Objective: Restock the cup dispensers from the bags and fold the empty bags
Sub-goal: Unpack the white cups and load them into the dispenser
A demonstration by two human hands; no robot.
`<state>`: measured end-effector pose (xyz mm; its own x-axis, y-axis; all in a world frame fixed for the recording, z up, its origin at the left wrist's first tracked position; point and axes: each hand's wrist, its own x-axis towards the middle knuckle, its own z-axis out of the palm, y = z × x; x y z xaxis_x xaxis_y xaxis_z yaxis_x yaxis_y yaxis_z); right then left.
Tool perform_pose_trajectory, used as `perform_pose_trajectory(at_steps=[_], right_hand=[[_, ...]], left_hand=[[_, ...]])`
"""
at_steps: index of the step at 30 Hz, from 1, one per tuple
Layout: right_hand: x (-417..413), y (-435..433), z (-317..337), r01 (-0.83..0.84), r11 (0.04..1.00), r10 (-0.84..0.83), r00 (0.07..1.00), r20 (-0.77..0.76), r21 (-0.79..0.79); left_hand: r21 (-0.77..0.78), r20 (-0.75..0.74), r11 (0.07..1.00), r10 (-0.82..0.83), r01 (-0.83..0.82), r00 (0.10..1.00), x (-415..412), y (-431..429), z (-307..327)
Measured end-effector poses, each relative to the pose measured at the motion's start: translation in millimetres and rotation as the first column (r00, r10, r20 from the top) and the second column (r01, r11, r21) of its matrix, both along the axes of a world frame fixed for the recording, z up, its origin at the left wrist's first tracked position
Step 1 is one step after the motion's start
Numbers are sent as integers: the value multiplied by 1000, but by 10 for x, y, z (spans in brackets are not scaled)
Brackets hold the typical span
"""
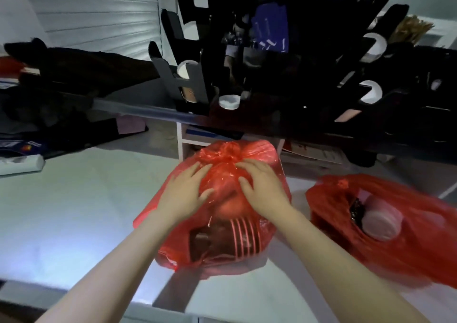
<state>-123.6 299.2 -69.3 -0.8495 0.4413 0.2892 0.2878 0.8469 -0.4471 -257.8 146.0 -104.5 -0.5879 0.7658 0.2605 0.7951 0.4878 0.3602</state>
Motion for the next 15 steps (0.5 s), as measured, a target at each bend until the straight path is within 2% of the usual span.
perform_pose_trajectory(at_steps=[4, 8, 10, 12, 15], right_hand=[[-85, -78, -62, 60, 994, -52, 994, 92, -90], [-112, -161, -180, 32, 996, -16, 983, 184, -83], [-127, -193, -223, 3, 991, 23, 980, 196, -134], [-166, -181, -213, 21, 987, 1, 990, 138, -158], [-252, -73, -160, 108, 991, -112, 992, -54, -82]], left_hand=[[-138, -63, 990, -5, -4, 998, -16, -57, -266], [-115, -79, 993, -39, 30, 996, -139, -172, -395], [-94, -66, 994, -54, 48, 996, -187, -228, -422], [-61, -29, 996, -63, 61, 998, -216, -272, -423], [-33, 15, 996, -78, 78, 997, -226, -273, -392]])
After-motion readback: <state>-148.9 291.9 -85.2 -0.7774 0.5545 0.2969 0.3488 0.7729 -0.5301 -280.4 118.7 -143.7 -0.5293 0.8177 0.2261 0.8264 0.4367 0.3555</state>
